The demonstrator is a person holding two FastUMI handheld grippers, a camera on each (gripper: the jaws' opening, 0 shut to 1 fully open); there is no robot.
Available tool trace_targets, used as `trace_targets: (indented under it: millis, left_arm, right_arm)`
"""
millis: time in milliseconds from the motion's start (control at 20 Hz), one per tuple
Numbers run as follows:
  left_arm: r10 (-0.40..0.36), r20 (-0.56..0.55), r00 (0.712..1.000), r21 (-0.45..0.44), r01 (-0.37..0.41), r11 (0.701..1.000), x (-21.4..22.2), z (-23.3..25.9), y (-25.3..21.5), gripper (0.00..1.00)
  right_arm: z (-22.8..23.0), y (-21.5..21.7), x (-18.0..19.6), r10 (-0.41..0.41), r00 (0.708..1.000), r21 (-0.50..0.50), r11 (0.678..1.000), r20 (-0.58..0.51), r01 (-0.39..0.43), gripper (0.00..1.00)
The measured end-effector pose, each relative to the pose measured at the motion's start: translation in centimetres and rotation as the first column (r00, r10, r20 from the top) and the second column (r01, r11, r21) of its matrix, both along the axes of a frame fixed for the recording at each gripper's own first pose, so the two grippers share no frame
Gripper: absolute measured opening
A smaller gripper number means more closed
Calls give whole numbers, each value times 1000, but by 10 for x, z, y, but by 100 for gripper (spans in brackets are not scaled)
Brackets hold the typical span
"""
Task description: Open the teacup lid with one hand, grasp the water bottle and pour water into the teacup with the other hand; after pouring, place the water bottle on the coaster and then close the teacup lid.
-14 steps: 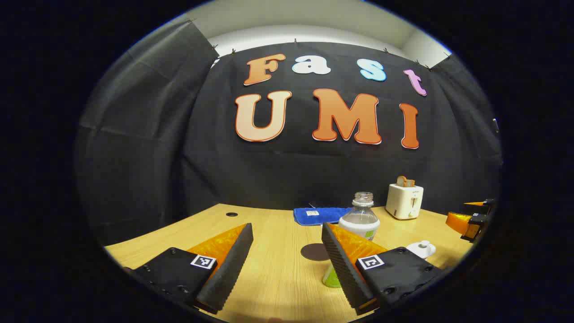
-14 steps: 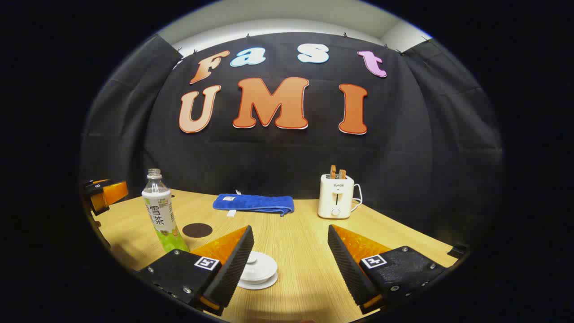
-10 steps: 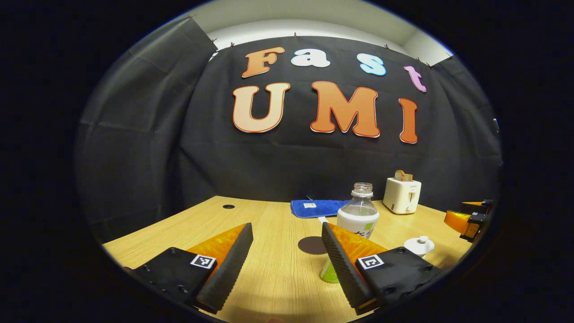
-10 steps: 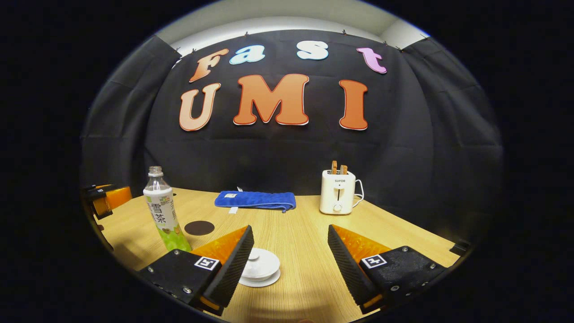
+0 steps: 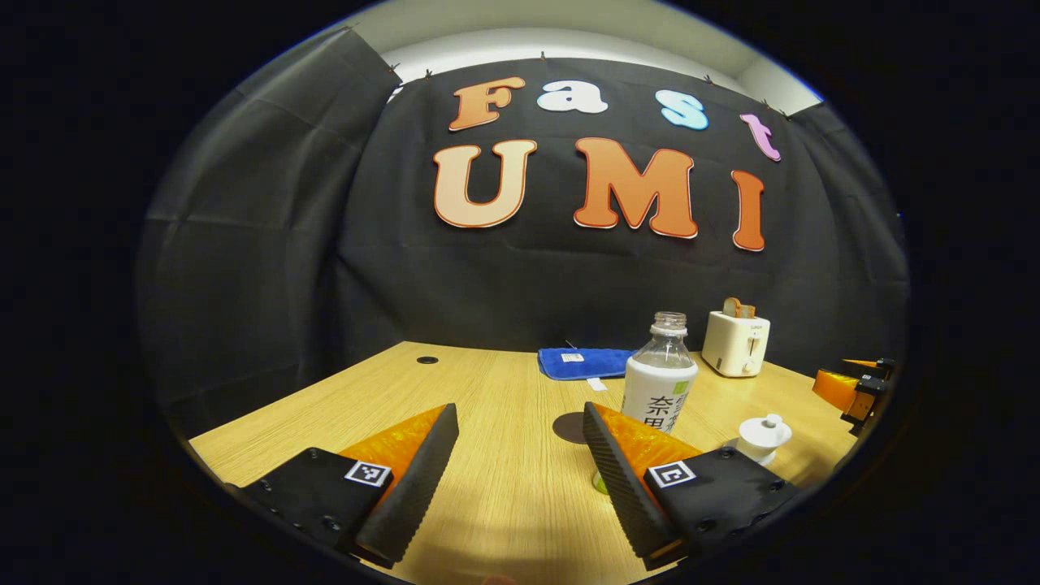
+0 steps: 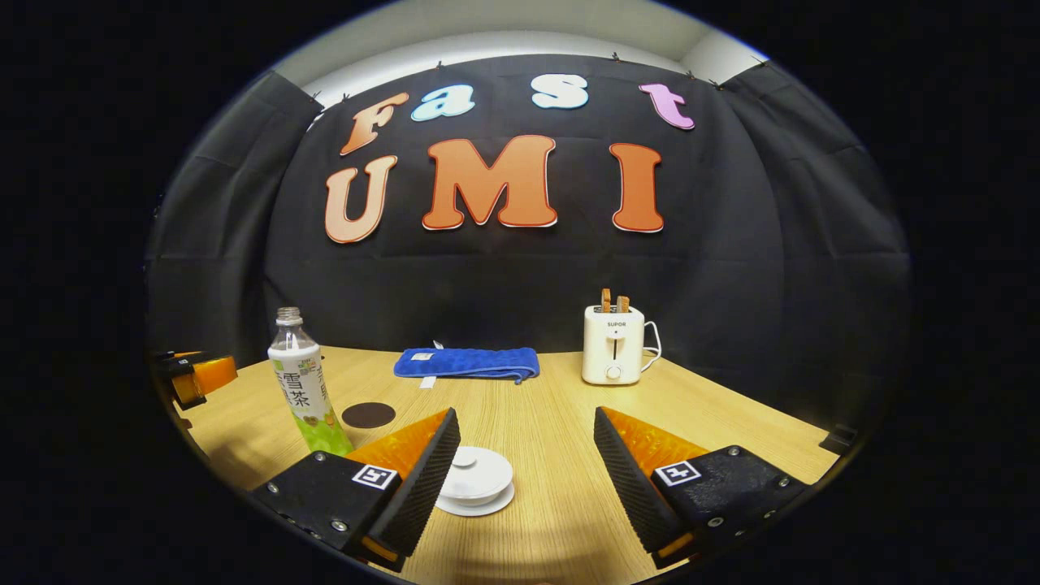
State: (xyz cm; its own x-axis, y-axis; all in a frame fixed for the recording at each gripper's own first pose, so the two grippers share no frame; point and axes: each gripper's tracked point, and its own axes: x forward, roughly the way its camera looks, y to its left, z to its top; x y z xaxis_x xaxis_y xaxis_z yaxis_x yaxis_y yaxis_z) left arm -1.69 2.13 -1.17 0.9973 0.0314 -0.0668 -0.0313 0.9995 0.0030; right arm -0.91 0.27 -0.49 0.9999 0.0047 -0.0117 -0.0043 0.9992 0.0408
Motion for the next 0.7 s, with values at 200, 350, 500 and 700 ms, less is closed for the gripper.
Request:
trace_targets:
  millis: [200, 350, 500, 700]
  left_arm:
    - [-7, 6, 1000, -13, 8, 1000, 6, -1, 1, 99]
    - [-24, -15, 1000, -19, 24, 1000, 6, -11, -2, 99]
    - [-5, -15, 1000, -12, 5, 1000, 7, -11, 9, 100]
    - [15, -24, 1000, -22, -15, 1000, 9, -15, 18, 99]
  right_arm:
    - [0, 6, 3, 1, 1000, 4, 1000, -7, -1, 99]
    - [-5, 16, 9, 17, 1000, -9, 1000, -26, -17, 99]
    - [-12, 31, 18, 45, 998, -10, 999, -50, -46, 99]
    - [-21, 48, 31, 77, 993, -54, 995, -84, -82, 99]
